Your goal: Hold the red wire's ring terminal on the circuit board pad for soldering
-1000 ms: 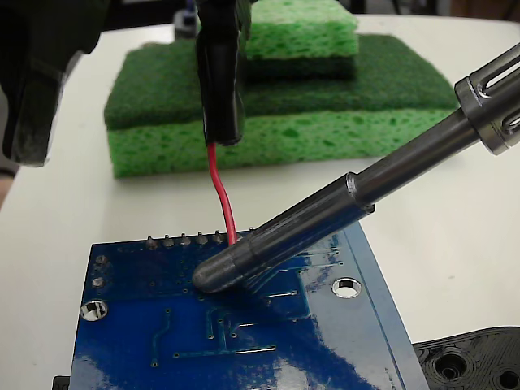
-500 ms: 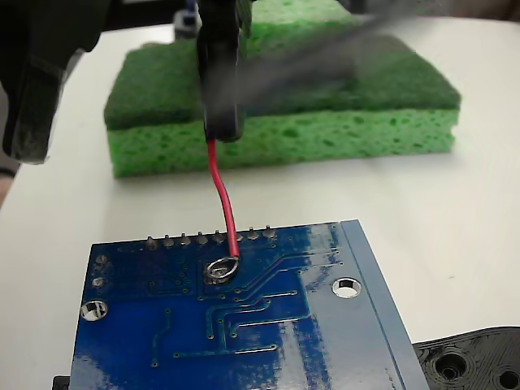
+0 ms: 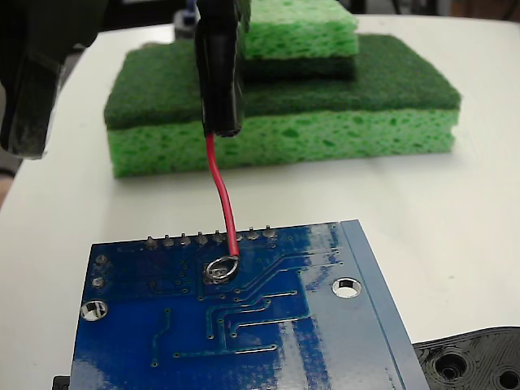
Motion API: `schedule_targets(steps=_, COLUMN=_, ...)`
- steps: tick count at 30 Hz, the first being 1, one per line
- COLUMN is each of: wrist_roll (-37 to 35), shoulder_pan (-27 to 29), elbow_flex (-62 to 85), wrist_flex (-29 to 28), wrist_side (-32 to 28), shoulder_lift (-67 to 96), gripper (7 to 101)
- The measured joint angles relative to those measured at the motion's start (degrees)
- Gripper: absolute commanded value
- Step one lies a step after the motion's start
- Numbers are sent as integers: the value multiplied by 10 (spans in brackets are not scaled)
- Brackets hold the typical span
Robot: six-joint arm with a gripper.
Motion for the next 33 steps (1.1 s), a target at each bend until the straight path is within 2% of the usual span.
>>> schedule_targets(steps=13, wrist_roll=-2, shoulder_pan=-12, elbow_flex=3, wrist_flex=12, wrist_side=11, shoulder_lift=55, gripper=1003)
schedule_targets(steps=27, wrist_roll=4, shoulder_pan=-12, elbow_flex=116, wrist_flex=4, wrist_side=22, shoulder_lift=243, gripper=1003)
schedule_targets(steps=33, wrist_roll=20, shoulder_pan=-13, elbow_flex=208, wrist_flex=-8, wrist_side=12, shoulder_lift=370, gripper=1003)
